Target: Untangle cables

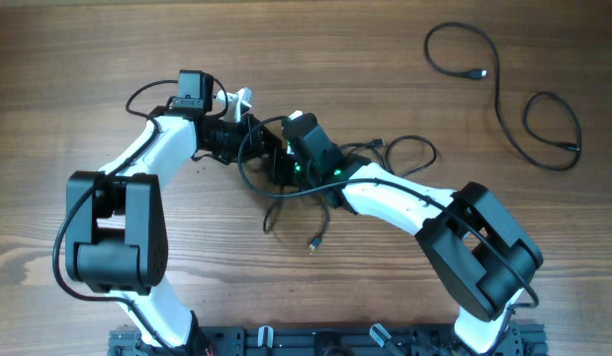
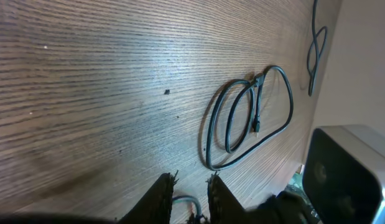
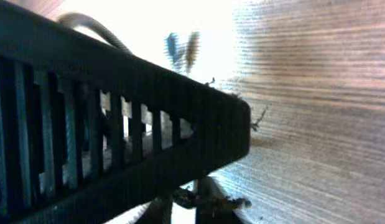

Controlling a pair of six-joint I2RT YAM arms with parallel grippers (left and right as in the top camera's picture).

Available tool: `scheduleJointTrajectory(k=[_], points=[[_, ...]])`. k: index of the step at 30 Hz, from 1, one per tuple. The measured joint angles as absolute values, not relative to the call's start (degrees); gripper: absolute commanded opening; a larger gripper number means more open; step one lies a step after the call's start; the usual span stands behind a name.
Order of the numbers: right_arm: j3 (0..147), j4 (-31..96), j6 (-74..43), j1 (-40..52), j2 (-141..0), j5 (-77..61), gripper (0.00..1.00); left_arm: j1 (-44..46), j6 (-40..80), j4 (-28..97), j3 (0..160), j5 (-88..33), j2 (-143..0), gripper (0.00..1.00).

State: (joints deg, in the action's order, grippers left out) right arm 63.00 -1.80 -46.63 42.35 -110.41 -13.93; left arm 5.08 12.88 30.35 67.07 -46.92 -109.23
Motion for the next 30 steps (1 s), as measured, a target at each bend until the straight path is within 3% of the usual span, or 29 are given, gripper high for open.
scheduleJointTrajectory(k=[1,2,3,4,9,17,21,23,30], points=[[63.0,-1.8,-46.3,42.5,-110.4,-13.8,0.04,5.1,12.9,30.4,67.1,-47.0,-109.2,0.27],[63.0,-1.7,-46.1,42.5,-110.4,-13.8,0.04,5.1,12.9,30.3,67.1,-47.0,-109.2,0.41],[63.0,-0.6,-46.1,42.4,-110.4,-13.8,0.04,5.1,12.9,30.4,67.1,-47.0,-109.2,0.48],[63.0,0.6,-46.1,42.4,-110.4,-13.8,0.04,5.1,13.1,30.4,67.1,-47.1,-109.2,0.69],[63.0,5.2,-45.2,39.7,-110.4,-16.5,0.04,3.9,10.9,30.4,67.0,-52.7,-109.2,1.0],[63.0,-0.9,-38.2,28.1,-107.4,-44.9,0.04,-6.1,9.3,32.4,67.0,-57.0,-109.2,1.0],[63.1,-15.6,-43.1,15.0,-99.9,-57.2,0.04,-5.9,9.3,32.7,67.0,-57.0,-109.2,1.0],[63.2,-15.9,-46.1,7.6,-99.4,-60.4,0.04,-5.5,9.3,32.9,67.0,-56.9,-109.2,1.0],[63.7,14.0,-37.5,-16.4,-99.4,-54.2,0.04,-4.8,9.3,32.8,67.0,-56.9,-109.3,1.0]])
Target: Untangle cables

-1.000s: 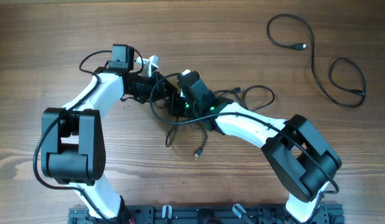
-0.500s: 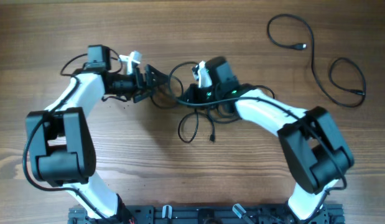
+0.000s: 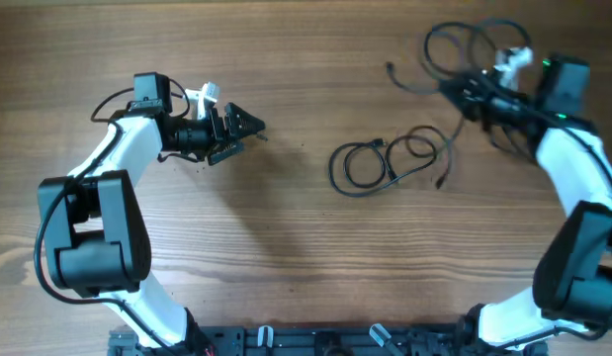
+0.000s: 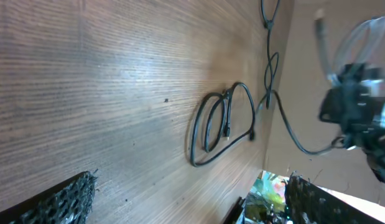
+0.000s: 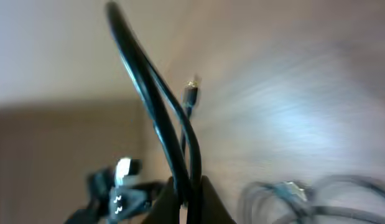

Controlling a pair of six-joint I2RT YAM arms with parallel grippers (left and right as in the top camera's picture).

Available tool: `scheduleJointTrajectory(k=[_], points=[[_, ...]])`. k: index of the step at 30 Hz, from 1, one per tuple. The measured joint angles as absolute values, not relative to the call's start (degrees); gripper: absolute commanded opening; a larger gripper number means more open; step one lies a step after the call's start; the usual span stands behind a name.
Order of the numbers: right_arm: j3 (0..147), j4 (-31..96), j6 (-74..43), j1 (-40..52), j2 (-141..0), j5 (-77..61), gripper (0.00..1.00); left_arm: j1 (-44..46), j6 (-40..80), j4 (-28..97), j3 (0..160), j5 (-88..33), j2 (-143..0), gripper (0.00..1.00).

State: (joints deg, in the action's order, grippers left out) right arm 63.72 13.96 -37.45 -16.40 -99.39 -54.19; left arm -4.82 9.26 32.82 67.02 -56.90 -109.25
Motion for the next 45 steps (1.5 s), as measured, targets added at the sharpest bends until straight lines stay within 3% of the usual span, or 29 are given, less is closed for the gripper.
scheduleJointTrajectory(k=[5,6,7,8,10,11,17,22,28,34,35,39,41,45], points=[[63.6,29.7,-30.8,-30.0,-99.4,-33.4,0.05,-4.8,9.3,32.8,67.0,-56.9,-109.3,1.0],[63.6,31.7,-30.0,-31.5,-99.4,-29.5,0.17,-4.8,9.3,32.8,67.0,-56.9,-109.3,1.0],[63.5,33.5,-28.0,-33.0,-99.4,-22.9,0.53,-4.8,9.2,32.8,67.0,-56.9,-109.3,1.0],[63.5,34.1,-26.7,-33.6,-99.4,-18.3,0.73,-4.8,9.3,32.8,67.0,-56.9,-109.3,1.0],[63.5,34.2,-25.4,-33.7,-99.4,-12.6,0.97,-4.8,9.3,32.8,67.0,-56.9,-109.3,1.0],[63.5,33.8,-25.2,-33.7,-99.4,-11.2,1.0,-4.8,9.3,32.8,67.0,-56.9,-109.3,1.0],[69.2,42.9,-24.3,-32.1,-99.4,-0.6,1.0,-4.8,9.3,32.9,67.0,-56.0,-109.3,1.0],[76.0,43.8,-20.7,-23.4,-99.4,8.9,1.0,-4.8,9.2,32.8,67.0,-55.5,-109.3,1.0],[76.0,38.3,-12.7,-5.1,-99.4,1.6,1.0,-4.8,9.3,32.8,67.0,-55.4,-109.3,1.0],[76.0,43.8,-15.9,9.9,-99.9,-6.2,0.96,-4.8,9.3,32.8,67.0,-55.4,-109.3,1.0],[76.0,45.1,-16.7,12.3,-100.4,-6.9,0.91,-4.8,9.3,32.8,67.0,-55.4,-109.3,1.0],[76.0,47.0,-21.1,20.8,-102.8,-7.7,0.92,-4.8,9.3,32.9,67.0,-54.9,-109.3,1.0],[76.0,46.9,-23.2,25.1,-104.8,-7.3,0.85,-4.8,13.1,33.7,67.0,-48.8,-109.3,1.0],[75.9,43.2,-26.0,31.2,-108.5,-5.7,0.84,-4.8,21.3,34.5,67.0,-33.4,-109.3,1.0]])
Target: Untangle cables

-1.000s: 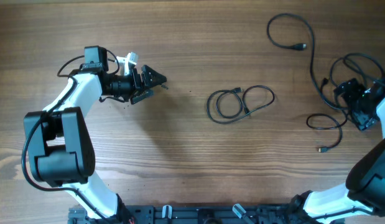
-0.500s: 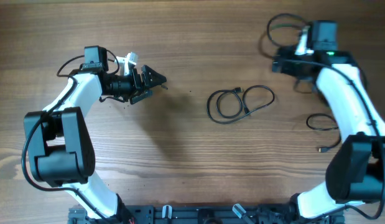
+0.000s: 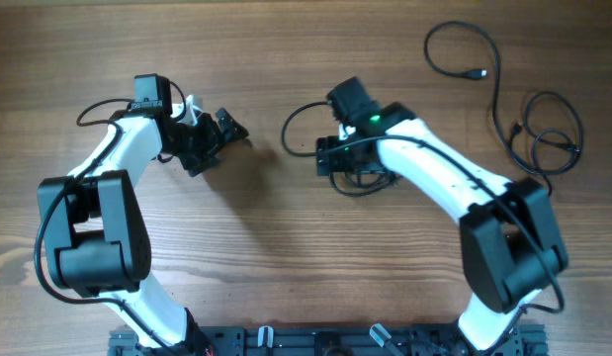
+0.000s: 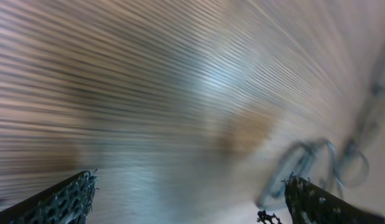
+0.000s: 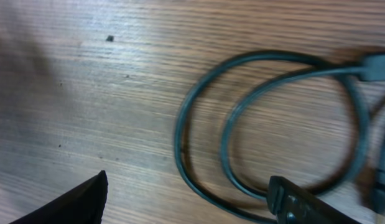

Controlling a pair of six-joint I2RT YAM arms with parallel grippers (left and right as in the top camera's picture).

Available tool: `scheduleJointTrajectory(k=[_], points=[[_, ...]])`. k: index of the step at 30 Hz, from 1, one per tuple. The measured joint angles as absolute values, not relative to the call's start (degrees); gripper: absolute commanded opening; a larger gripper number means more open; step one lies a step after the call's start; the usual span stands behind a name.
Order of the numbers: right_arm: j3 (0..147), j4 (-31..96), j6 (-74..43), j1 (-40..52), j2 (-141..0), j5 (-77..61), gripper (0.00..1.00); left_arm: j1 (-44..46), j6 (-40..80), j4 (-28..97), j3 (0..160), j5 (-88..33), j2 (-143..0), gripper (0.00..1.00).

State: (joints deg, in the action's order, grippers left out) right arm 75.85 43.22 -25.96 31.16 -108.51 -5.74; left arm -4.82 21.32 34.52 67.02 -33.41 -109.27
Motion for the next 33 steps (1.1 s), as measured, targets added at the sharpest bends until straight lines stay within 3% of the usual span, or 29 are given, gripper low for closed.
scheduleJointTrajectory(k=[7,10,11,17,21,29,30,33], points=[[75.9,39.9,-26.8,35.7,-115.1,3.0,0.81,-4.8,24.3,34.5,67.0,-27.2,-109.3,1.0],[75.9,39.8,-27.0,35.7,-116.0,4.9,0.1,-4.8,24.4,34.5,67.0,-26.8,-109.3,1.0],[75.9,39.7,-27.0,35.7,-116.2,5.1,0.04,-4.8,24.4,34.5,67.0,-26.8,-109.3,1.0],[76.3,40.2,-25.5,35.5,-116.2,4.9,0.04,-4.8,24.4,34.5,67.0,-26.8,-109.3,1.0],[78.8,44.4,-19.8,30.7,-114.9,9.6,0.04,-4.8,24.4,34.5,67.0,-26.8,-109.3,1.0],[79.3,35.7,-14.6,18.3,-112.8,16.7,0.04,-4.8,24.4,34.5,67.0,-26.8,-109.3,1.0],[79.3,35.6,-14.6,17.6,-112.8,16.8,0.09,-4.8,24.4,34.5,67.0,-26.8,-109.3,1.0],[79.3,35.7,-14.4,15.3,-112.8,16.8,0.77,-4.8,24.4,34.5,67.0,-26.8,-109.3,1.0]])
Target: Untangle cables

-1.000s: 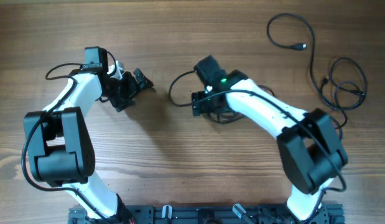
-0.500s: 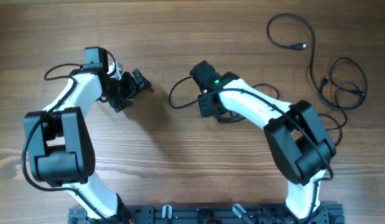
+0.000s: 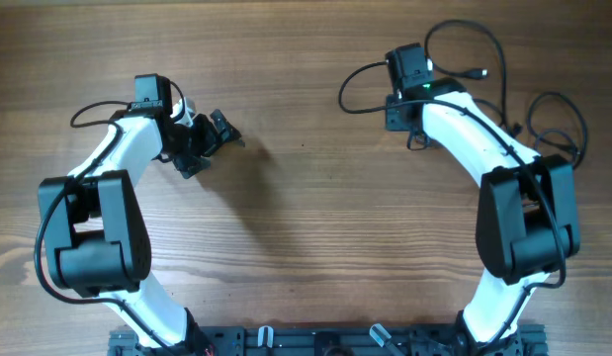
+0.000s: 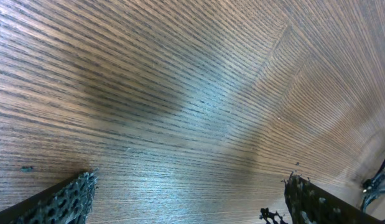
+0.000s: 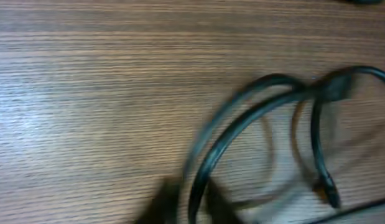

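Note:
My right gripper [image 5: 193,200] is shut on a black cable [image 5: 242,118], whose loops trail off to the right above the wood. In the overhead view that gripper [image 3: 402,117] is at the upper right of the middle, and the held cable [image 3: 347,91] arcs out to its left. Two more black cables lie apart at the top right, one looped [image 3: 462,30] and one coiled [image 3: 555,121]. Over bare wood at the upper left my left gripper [image 3: 218,133] is open; its mesh fingers [image 4: 71,200] stand wide with nothing between them.
The wooden table [image 3: 306,247] carries nothing else apart from the arms. The far edge runs close behind the top-right cables. The arms' base rail [image 3: 315,341] lies along the near edge.
My right gripper was open over the coil at the table's middle. Now it is shut on that cable and sits further up and right, with the coil off its old spot. My left gripper stays open.
Both grippers were first in the tangle at mid table, the left nearly shut around a cable. Then the left was open at the left, and the right held a cable aloft far right, one coil remaining mid table. The right then stood open over that coil, and now holds it.

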Controlling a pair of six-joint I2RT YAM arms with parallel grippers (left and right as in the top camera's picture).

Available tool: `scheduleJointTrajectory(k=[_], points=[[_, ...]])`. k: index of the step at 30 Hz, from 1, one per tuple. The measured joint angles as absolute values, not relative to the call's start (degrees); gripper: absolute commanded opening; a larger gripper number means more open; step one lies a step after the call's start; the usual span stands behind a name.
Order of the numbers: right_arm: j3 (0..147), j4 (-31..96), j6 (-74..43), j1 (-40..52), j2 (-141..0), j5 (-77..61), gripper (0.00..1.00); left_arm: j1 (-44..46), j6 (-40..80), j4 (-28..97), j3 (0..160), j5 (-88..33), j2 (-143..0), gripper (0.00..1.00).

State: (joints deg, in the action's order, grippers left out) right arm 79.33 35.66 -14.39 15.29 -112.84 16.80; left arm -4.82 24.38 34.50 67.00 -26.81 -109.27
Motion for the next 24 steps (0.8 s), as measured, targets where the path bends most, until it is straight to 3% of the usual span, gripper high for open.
scheduleJointTrajectory(k=[2,3,13,24], points=[[79.3,35.6,-14.1,15.2,-112.8,16.8,0.96,-4.8,24.4,34.5,67.0,-26.8,-109.3,1.0],[79.3,35.5,-13.9,15.2,-112.8,16.5,1.0,-4.8,24.4,34.5,67.0,-26.8,-109.3,1.0],[79.3,35.4,-13.7,15.2,-112.8,13.1,1.0,-2.7,20.7,31.3,67.0,-25.3,-109.3,1.0],[79.3,35.4,-13.7,15.2,-112.8,12.9,1.0,9.7,19.1,29.4,67.0,-7.3,-109.3,1.0]])
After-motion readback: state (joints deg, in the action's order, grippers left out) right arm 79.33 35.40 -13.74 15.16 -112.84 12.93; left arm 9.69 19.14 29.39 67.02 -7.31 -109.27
